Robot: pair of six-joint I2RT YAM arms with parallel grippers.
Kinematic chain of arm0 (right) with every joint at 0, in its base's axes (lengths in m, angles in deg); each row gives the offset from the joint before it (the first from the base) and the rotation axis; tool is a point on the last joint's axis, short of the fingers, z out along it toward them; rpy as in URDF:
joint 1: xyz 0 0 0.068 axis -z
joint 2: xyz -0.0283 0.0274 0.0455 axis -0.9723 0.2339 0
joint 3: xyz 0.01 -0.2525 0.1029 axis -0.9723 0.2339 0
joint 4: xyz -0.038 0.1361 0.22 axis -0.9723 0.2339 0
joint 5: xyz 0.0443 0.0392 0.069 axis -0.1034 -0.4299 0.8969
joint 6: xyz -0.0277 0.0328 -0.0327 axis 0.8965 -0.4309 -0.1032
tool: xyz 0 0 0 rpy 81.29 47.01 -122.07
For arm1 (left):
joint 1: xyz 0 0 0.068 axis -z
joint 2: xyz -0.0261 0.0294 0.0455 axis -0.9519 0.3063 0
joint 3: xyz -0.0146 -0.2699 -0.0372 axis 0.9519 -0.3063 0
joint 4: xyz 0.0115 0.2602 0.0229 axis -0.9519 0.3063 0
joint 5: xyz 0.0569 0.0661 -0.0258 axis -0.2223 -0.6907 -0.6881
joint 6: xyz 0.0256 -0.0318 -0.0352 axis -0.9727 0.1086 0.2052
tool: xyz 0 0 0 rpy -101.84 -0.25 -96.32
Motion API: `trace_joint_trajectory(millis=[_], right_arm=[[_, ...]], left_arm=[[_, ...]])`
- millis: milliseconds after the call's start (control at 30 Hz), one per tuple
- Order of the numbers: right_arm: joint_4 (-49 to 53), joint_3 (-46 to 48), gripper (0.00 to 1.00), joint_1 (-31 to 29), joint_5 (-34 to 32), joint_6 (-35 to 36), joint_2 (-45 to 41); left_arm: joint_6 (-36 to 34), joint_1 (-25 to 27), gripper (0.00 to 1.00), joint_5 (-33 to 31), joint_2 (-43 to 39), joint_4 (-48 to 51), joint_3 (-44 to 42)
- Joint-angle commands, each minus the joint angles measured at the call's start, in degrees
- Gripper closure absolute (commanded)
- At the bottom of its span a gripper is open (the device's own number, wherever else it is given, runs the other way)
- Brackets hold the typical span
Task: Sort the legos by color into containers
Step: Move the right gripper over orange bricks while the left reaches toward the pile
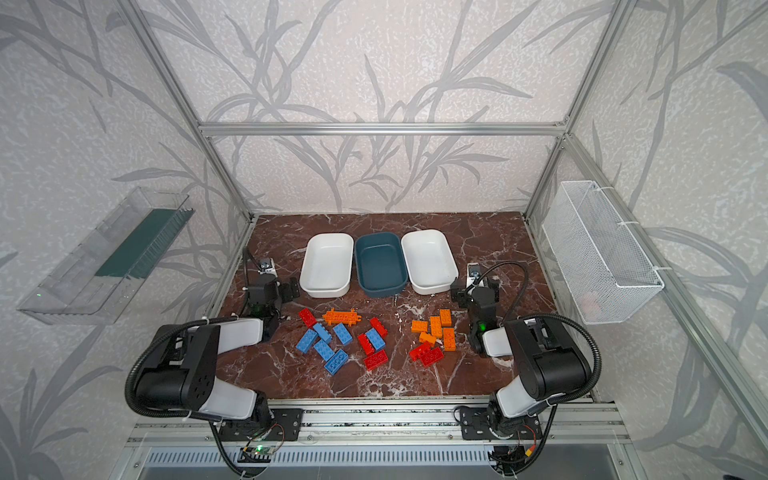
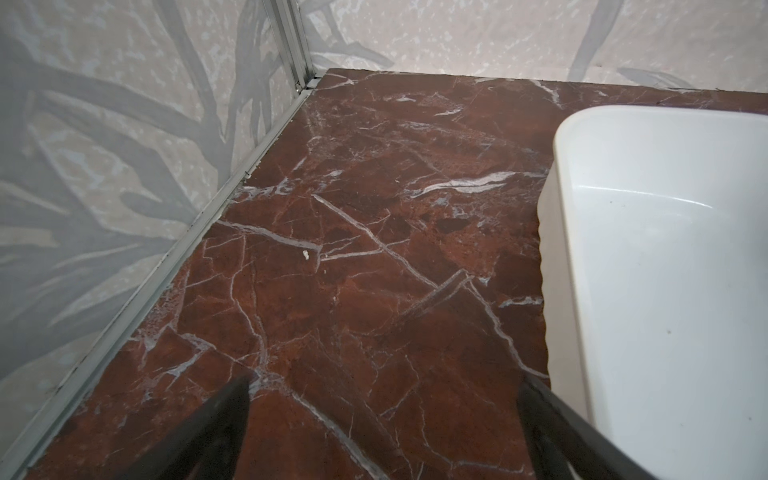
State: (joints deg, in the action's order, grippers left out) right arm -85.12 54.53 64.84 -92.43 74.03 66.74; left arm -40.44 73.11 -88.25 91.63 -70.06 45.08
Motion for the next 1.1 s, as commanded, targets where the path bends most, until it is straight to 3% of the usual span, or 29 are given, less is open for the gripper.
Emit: trace_joint_trajectory(millis=[0, 33, 100, 133, 267, 433, 600, 733, 867, 1067], right_arm=[[-11.55, 3.21, 0.01, -1.8, -3.16, 3.46, 1.16], [-10.99, 3.02, 0.01, -1.89, -3.11, 3.64, 0.89], [-5.5, 0.04, 0.01, -6.25, -13.91, 6.74, -2.72], [0.93, -2.13, 0.01, -7.41, -14.89, 7.94, -5.56], [34.93, -16.05, 0.01, -7.65, -12.32, 4.16, -17.85], [61.26, -28.04, 0.0, -8.25, -16.83, -5.19, -24.1], [82.42, -33.91, 0.12, -8.4, -11.94, -12.91, -27.09], [91.41, -32.6, 0.17, -9.22, -5.93, -18.76, -30.29], [95.75, -28.87, 0.23, -10.16, -0.89, -23.86, -33.99], [98.32, -26.51, 0.33, -10.25, 5.72, -27.31, -32.84]], left_arm=[[0.09, 2.0, 0.01, -3.5, -6.31, 11.55, 5.39], [0.9, 3.02, 0.01, -3.88, -7.92, 12.06, 5.2], [1.44, 5.28, 0.01, -3.69, -11.15, 12.06, 4.08], [1.84, 6.53, 0.01, -4.15, -12.44, 12.14, 3.71], [1.38, 14.12, 0.01, -5.84, -17.55, 14.16, 2.61], [4.72, 21.31, 0.01, -6.88, -22.98, 20.72, 3.34], [10.85, 29.83, 0.01, -3.27, -29.03, 25.61, 2.68], [14.42, 38.99, 0.01, -3.42, -31.14, 26.64, 1.2], [15.72, 48.57, 0.01, -7.48, -29.43, 28.09, 1.71], [17.14, 57.57, 0.01, -10.21, -23.89, 27.83, 2.82]])
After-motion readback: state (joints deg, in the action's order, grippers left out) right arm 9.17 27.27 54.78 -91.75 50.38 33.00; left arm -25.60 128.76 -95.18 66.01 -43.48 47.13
